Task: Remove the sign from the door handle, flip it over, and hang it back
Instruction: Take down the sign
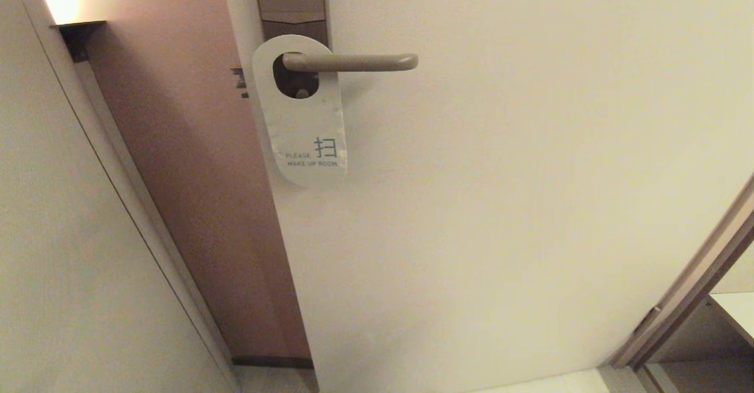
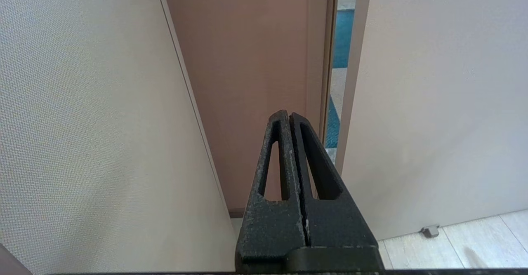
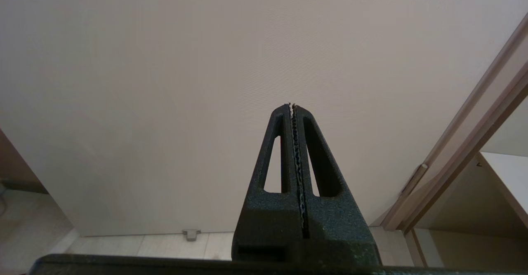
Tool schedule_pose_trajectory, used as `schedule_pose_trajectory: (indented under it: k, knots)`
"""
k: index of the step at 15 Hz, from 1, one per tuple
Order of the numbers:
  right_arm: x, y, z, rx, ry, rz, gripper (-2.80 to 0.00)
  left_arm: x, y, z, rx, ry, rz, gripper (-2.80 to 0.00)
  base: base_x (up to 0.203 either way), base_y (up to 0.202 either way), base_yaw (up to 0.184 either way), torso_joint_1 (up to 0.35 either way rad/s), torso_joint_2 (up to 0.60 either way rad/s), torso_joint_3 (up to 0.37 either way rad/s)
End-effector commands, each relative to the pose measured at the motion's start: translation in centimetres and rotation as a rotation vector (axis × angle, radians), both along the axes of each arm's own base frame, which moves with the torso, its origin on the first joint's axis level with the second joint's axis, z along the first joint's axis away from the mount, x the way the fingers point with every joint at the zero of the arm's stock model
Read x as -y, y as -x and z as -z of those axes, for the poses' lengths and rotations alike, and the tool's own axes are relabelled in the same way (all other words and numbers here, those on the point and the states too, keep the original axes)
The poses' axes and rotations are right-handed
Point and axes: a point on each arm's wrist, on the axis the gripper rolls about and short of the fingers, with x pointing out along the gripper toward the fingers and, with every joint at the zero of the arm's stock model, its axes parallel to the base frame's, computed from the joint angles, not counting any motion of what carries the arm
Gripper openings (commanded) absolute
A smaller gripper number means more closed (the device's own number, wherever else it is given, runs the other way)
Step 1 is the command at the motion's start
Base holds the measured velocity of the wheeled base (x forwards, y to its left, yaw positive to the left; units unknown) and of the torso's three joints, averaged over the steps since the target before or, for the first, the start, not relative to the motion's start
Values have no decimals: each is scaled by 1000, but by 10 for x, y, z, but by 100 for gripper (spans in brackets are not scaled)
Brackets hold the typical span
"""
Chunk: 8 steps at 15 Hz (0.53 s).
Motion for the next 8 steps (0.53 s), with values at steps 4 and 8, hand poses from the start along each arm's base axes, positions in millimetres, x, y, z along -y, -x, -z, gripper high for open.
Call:
schedule_pose_trajectory:
  k: [4, 8]
  knots:
    - [0, 0, 0, -1, 0, -1, -280, 0, 0, 0, -2, 0, -1, -280, 0, 0, 0, 0, 0, 0]
    - [0, 0, 0, -1, 0, -1, -280, 0, 0, 0, -1, 0, 0, -280, 0, 0, 0, 0, 0, 0]
